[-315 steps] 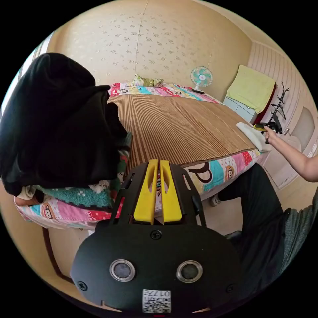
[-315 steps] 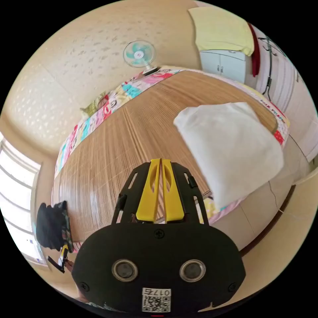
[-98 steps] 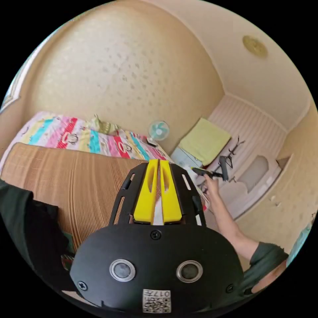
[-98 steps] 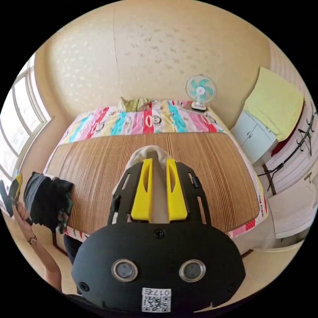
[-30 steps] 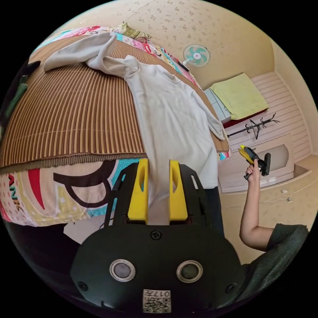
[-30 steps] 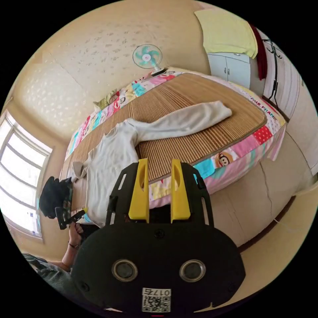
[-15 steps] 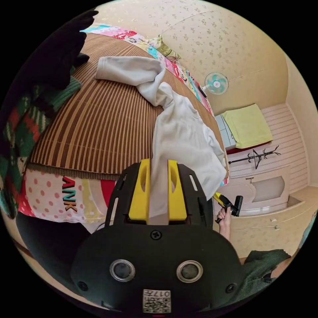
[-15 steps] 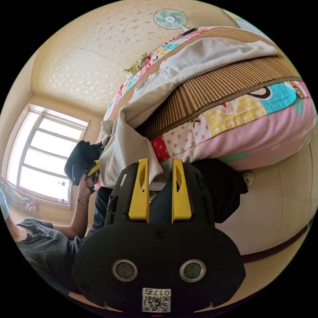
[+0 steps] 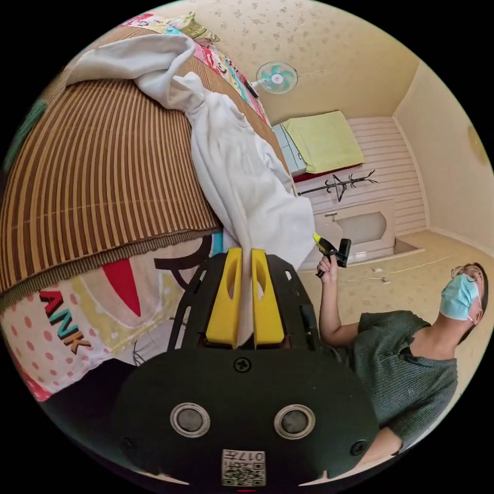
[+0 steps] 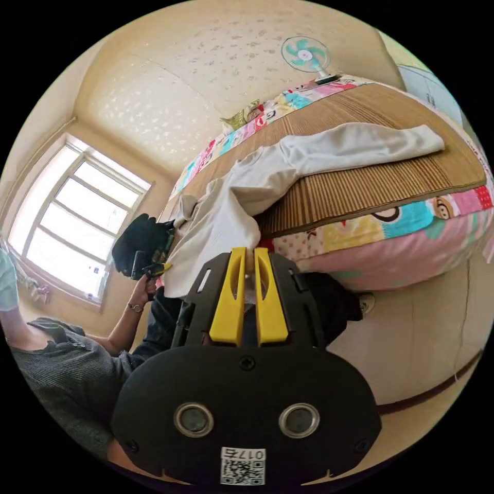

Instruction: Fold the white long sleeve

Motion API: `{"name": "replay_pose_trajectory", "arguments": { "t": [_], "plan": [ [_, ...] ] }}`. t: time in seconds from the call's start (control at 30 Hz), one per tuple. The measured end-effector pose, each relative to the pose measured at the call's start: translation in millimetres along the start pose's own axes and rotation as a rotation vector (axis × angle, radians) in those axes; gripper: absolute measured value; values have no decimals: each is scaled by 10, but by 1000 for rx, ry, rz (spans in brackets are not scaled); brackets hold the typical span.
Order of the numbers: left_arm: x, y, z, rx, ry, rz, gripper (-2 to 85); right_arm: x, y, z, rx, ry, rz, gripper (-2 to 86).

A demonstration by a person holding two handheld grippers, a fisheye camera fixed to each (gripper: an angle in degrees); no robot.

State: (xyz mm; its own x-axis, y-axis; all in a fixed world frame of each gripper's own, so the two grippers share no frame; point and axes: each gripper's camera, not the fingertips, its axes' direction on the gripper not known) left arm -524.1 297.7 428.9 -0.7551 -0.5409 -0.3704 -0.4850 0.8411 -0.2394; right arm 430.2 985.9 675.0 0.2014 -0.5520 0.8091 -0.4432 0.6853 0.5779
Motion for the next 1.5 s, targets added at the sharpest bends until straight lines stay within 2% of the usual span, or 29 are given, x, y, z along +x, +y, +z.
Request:
{"name": "replay_pose_trajectory", "arguments": {
  "t": [0.07,0.17,0.27,0.33,0.4,0.53,0.67,0.77,0.83,0.9,0.93,0.97,1.0,1.03,1.07,1.13,1.17,1.23,1.27,1.3,1.33,1.4,1.5],
  "plan": [
    [46,104,103,-73,-6,28,44,60,76,-277,-7,106,48,33],
    [55,247,144,-34,-19,-25,72,275,184,-358,-81,190,185,32],
    [93,264,-271,207,-110,-95,109,330,301,-363,-28,319,292,27],
    [155,99,-641,367,-165,-118,127,207,303,-357,50,304,260,25],
    [229,-206,-823,407,-224,-117,148,50,167,-206,100,238,202,23],
    [413,-1209,-1020,441,-387,-105,169,-139,-277,299,-15,121,135,17],
    [182,-1960,-1152,490,-400,-224,185,-571,-607,605,-59,48,-13,9],
    [85,-2392,-1085,484,-396,-256,163,-670,-663,622,-56,65,-41,6],
    [17,-2621,-916,473,-292,-262,76,-564,-640,578,-52,92,-10,6],
    [127,-2670,-758,500,-224,-212,40,-279,-548,457,-46,111,77,6],
    [401,-2644,-709,550,-251,-138,38,-211,-509,405,-35,118,94,5],
    [618,-2595,-696,595,-307,-96,37,-118,-411,277,-1,162,111,5],
    [1159,-2452,-623,700,-455,6,37,-68,-321,162,18,233,117,5],
    [1766,-2321,-416,772,-583,176,37,-47,-282,115,20,271,122,5],
    [2051,-2278,-266,780,-629,282,37,7,-219,43,17,330,141,5],
    [2996,-2210,626,667,-756,701,38,140,-163,-16,0,332,188,5],
    [3144,-2227,883,610,-762,778,38,245,-148,-29,-5,280,223,5],
    [3412,-2487,2008,248,-795,933,39,381,-151,-33,9,162,269,5],
    [3379,-2620,2326,128,-833,905,40,439,-171,-33,29,75,285,5],
    [3172,-2903,2922,-108,-898,792,49,472,-205,-29,50,2,291,6],
    [2877,-3083,3320,-237,-887,686,56,483,-223,-28,59,-27,295,6],
    [2467,-3186,3495,-272,-740,557,64,516,-295,-37,98,-124,310,6],
    [2069,-3132,3233,-175,-478,399,85,530,-358,-70,118,-180,298,9]
  ]
}}
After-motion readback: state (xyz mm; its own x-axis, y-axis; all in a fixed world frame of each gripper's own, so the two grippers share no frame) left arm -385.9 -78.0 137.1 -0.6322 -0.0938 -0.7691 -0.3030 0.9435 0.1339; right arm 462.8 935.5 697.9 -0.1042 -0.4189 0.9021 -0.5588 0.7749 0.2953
